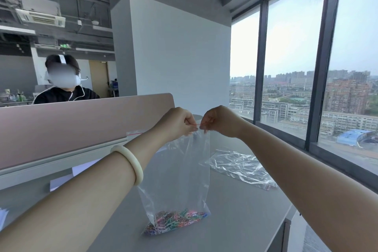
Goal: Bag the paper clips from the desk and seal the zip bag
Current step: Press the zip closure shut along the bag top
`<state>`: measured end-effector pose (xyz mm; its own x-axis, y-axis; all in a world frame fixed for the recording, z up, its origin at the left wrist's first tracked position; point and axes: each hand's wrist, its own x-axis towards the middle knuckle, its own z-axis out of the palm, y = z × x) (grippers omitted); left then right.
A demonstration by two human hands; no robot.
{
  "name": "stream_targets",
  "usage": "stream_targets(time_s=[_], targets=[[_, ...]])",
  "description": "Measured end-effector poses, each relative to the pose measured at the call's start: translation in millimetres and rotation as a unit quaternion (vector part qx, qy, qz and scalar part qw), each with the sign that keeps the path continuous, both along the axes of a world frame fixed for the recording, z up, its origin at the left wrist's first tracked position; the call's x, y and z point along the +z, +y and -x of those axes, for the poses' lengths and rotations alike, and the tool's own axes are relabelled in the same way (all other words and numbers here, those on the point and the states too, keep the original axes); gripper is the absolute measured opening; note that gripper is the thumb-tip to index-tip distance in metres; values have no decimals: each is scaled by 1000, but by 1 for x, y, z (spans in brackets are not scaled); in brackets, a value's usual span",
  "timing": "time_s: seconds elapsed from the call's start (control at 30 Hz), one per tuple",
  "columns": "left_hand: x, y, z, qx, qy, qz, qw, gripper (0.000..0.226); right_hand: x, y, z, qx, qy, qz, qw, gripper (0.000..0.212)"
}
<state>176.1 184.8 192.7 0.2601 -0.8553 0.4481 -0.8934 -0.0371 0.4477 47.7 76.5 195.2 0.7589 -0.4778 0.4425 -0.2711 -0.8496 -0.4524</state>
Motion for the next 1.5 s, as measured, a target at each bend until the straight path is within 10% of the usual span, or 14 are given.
stream_targets(time_s=[1.5], targets=[[7, 39, -37, 66, -70, -53, 994, 8, 5, 0, -11, -30, 50, 60, 997, 15]])
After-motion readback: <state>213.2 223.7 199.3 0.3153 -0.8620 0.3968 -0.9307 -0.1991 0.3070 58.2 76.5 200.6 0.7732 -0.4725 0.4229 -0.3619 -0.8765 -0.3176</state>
